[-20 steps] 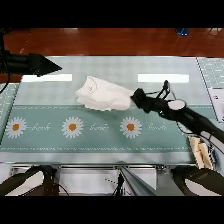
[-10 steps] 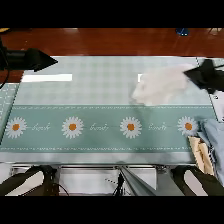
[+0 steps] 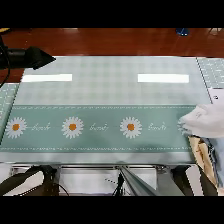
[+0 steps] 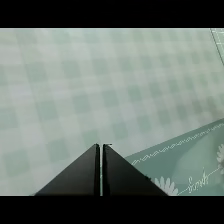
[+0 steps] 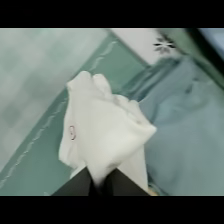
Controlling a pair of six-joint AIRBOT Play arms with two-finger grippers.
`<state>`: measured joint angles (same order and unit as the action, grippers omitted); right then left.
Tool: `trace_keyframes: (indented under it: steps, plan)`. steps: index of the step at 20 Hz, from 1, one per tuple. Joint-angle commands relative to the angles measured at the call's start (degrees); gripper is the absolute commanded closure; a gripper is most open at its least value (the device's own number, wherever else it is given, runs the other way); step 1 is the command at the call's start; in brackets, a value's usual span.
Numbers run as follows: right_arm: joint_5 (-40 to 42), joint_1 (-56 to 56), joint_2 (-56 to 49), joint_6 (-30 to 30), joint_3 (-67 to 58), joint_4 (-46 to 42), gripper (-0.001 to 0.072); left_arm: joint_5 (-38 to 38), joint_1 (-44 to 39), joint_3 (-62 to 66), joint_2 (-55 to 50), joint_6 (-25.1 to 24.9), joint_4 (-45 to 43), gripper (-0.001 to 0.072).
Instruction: Fold the shirts.
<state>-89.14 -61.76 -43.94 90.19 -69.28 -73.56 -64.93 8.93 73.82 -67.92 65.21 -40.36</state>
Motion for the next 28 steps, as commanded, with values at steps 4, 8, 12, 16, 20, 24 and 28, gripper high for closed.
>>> trace_keyframes:
  steps: [4,8,12,16,20,24,28]
  plan:
    - [-7.1,-17.4,0.2,-3.4,-1.4,-10.4,0.068,0.0,0.0,0.0,-1.0,-1.5,-0.5,0.0642]
    - [-12.9,-17.3,0.8,-5.4,-1.4,-23.4,0.068,0.0,0.0,0.0,-1.9,-1.8,-2.4,0.0642]
    - [-10.7,-17.3,4.5,-7.8,-1.3,-34.1,0.0647,0.0,1.5,0.0,-2.6,-3.0,-3.5,0.0642]
    - [-9.5,-17.3,4.9,-7.8,-1.3,-34.8,0.0277,0.0,3.5,0.0,-3.6,-3.2,-3.4,0.0641]
    - [-3.0,-17.3,4.9,-7.8,-1.3,-22.9,0.0277,0.0,3.7,0.0,-4.5,-3.2,-3.4,0.0639]
    - [5.7,-16.4,3.5,-11.1,-1.3,8.5,0.0279,-0.3,3.0,0.0,-4.7,-3.2,-3.3,0.0141]
    - [7.9,0.5,-1.4,-14.7,-1.3,16.1,0.0313,-0.7,-1.9,0.1,-4.6,-3.2,-3.5,0.0146]
